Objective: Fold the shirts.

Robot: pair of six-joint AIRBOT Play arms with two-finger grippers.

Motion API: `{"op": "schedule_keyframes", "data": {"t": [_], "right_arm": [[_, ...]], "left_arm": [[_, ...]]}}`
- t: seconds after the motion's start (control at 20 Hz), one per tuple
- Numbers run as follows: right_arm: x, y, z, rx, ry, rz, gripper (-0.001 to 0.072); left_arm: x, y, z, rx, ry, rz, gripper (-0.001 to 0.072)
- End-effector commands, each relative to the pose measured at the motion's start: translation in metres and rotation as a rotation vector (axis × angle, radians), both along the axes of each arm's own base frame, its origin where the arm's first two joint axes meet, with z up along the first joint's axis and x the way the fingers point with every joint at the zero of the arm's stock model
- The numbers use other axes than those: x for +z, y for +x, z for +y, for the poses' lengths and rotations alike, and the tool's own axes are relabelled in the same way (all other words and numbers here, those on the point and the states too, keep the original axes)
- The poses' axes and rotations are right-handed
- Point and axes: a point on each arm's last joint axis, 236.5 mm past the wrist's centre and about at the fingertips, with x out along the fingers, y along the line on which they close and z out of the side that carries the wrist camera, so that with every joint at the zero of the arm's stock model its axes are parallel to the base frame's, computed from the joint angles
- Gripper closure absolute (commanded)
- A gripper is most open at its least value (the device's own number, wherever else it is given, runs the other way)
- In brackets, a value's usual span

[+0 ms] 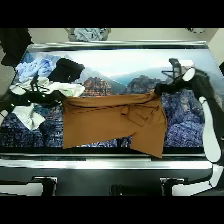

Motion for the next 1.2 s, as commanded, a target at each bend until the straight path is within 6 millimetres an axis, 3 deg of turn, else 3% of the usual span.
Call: {"op": "schedule_keyframes", "data": {"t": [0.0,0.1,0.25,0.4,0.45,0.55,0.75,0.85,0.9,0.95,1.0,1.05,1.15], "right_arm": [[0.046,-0.024,-0.045,0.062,-0.055,-0.002,0.0040],[0.049,-0.076,-0.087,0.045,-0.046,0.140,0.0050],[0.030,-0.150,-0.122,0.049,0.014,0.387,0.0097],[0.019,-0.171,-0.130,-0.002,0.083,0.446,0.0116],[0.015,-0.174,-0.129,0.000,0.091,0.460,0.0116],[0.009,-0.171,-0.127,-0.004,0.099,0.452,0.0116],[-0.001,-0.168,-0.129,0.011,0.085,0.435,0.0117],[-0.008,-0.168,-0.129,0.019,0.094,0.452,0.0115],[-0.012,-0.168,-0.129,0.029,0.097,0.459,0.0092],[-0.015,-0.167,-0.130,0.034,0.098,0.462,0.0015],[-0.018,-0.166,-0.130,0.039,0.098,0.463,0.0011],[-0.020,-0.166,-0.130,0.038,0.100,0.465,0.0011],[-0.028,-0.166,-0.124,0.040,0.125,0.470,0.0037]], "left_arm": [[0.025,-0.043,0.029,-0.117,0.029,0.153,0.0115],[0.017,-0.084,0.054,-0.108,0.106,0.283,0.0134],[-0.020,-0.159,0.045,-0.131,0.103,0.453,0.0123],[-0.066,-0.224,0.024,-0.143,0.052,0.587,0.0124],[-0.074,-0.236,0.017,-0.161,0.033,0.601,0.0124],[-0.086,-0.242,0.006,-0.155,-0.008,0.590,0.0125],[-0.090,-0.225,-0.007,-0.116,-0.035,0.522,0.0126],[-0.093,-0.226,-0.015,-0.153,-0.018,0.526,0.0127],[-0.096,-0.226,-0.018,-0.153,-0.014,0.530,0.0128],[-0.099,-0.225,-0.021,-0.145,-0.011,0.538,0.0144],[-0.102,-0.226,-0.024,-0.154,-0.008,0.545,0.0257],[-0.104,-0.227,-0.027,-0.166,-0.005,0.552,0.0320],[-0.107,-0.229,-0.030,-0.179,-0.005,0.564,0.0562]]}}
